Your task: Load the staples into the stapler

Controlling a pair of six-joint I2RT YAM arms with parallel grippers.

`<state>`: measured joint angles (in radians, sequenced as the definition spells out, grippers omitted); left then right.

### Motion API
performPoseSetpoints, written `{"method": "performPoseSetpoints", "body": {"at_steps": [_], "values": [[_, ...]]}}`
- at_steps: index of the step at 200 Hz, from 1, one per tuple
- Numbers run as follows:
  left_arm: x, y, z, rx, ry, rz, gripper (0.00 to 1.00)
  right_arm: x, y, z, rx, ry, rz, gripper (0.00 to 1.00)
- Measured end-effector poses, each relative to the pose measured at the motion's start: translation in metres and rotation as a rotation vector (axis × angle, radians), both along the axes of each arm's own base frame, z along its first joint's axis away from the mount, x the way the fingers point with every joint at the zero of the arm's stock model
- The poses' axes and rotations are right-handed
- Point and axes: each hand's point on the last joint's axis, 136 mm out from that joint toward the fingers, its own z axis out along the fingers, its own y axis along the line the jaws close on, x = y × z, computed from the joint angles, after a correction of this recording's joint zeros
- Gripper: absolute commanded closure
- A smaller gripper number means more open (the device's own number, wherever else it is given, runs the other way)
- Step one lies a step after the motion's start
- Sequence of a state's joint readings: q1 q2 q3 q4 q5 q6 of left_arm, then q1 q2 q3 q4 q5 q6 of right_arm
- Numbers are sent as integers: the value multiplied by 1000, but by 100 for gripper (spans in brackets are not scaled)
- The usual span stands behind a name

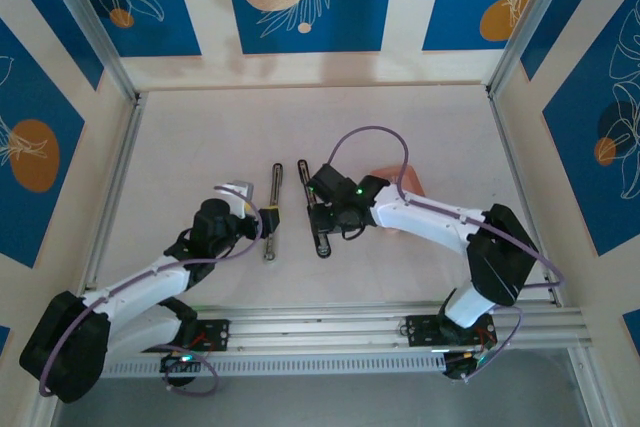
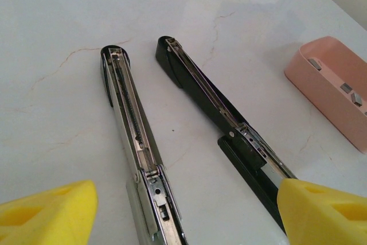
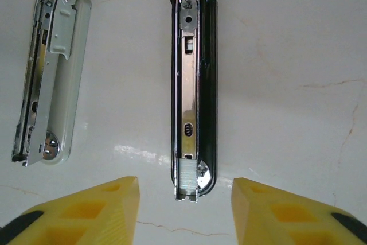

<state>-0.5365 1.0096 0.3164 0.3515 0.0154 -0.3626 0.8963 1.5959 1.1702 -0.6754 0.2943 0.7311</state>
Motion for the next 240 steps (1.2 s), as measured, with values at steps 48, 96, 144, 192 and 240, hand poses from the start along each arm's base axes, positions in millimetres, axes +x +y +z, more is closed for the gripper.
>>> {"method": "performPoseSetpoints", "body": {"at_steps": [48,96,144,192,240], "values": [[-1,-1,0,-23,14,1,17,15,20,-25,-77,71,55,48],[-2,-1,1,-42,21,10,17,39,17,-41,-120,100,44,48],[-3,0,-2,-65,48,25,16,53,10,-52,-121,111,30,49],[-19,5,-40,-101,207,66,17,68,10,-51,-92,96,30,49],[-28,-3,-52,-147,301,45,17,86,-4,-52,-86,83,7,49]]}}
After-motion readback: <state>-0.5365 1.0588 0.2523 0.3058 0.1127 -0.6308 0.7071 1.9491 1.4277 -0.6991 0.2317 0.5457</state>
